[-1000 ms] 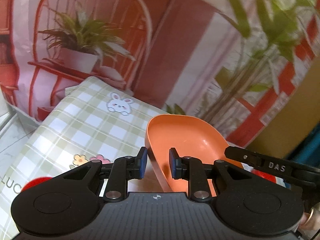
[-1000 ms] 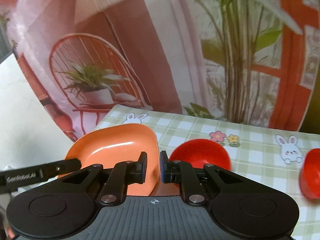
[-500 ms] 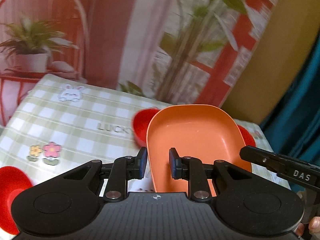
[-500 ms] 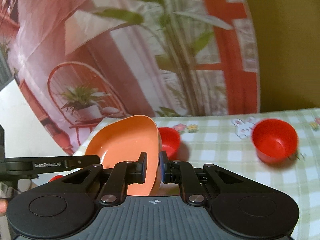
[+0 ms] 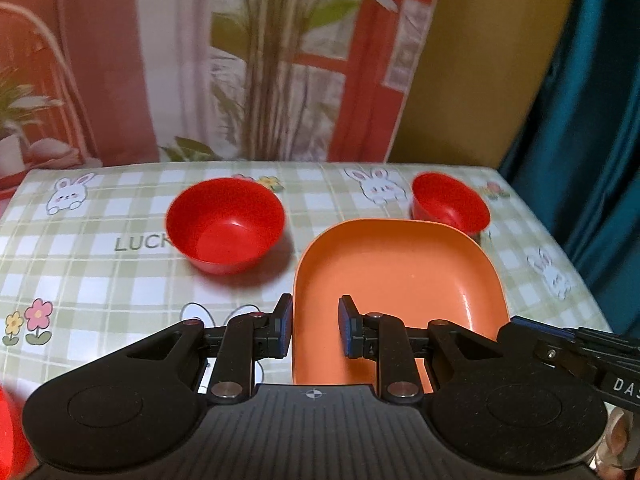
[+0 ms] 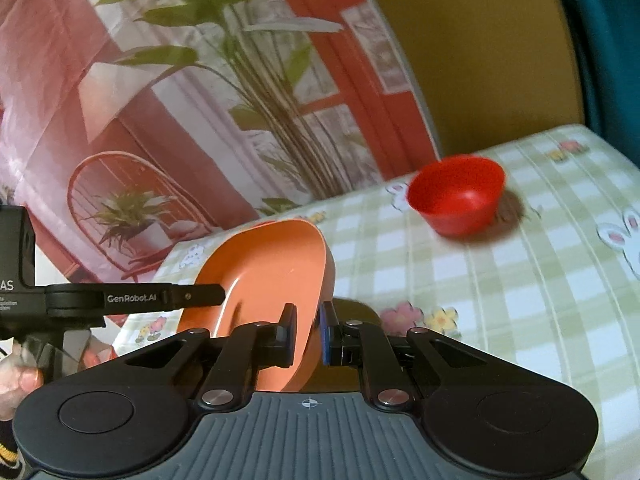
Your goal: Organize plates and bowls
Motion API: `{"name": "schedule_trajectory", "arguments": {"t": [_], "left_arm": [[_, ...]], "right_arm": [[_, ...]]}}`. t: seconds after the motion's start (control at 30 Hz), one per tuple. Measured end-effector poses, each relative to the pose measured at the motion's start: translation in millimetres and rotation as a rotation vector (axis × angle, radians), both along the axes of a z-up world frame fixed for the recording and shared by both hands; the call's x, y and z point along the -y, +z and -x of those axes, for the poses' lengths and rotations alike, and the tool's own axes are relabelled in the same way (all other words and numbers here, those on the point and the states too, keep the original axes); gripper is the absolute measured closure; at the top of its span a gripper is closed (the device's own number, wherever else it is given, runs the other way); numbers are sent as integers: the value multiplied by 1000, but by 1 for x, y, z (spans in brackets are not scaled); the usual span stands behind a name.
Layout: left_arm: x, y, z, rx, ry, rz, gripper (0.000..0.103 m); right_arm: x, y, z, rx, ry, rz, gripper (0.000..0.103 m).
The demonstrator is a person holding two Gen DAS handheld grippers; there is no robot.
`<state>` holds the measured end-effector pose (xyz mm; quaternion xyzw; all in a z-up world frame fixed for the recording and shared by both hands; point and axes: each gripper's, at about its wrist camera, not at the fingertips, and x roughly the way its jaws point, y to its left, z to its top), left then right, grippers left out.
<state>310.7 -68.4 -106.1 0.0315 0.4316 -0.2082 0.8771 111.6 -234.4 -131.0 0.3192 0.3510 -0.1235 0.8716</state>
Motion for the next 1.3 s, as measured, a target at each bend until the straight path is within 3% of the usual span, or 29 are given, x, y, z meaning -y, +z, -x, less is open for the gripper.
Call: {"name": "schedule_trajectory", "arguments": {"t": [0.23, 0.63, 1.3], "left_arm": [[15, -12, 1, -22, -25, -43, 78], [22, -26, -1, -29, -33, -98, 78], [24, -38, 2, -10, -57, -151, 77]], "right_arm": [[3, -17, 17, -21, -20, -58, 90], [2, -28, 16, -43, -11, -62, 90], [-9, -31, 8, -100, 37, 19, 90]]}}
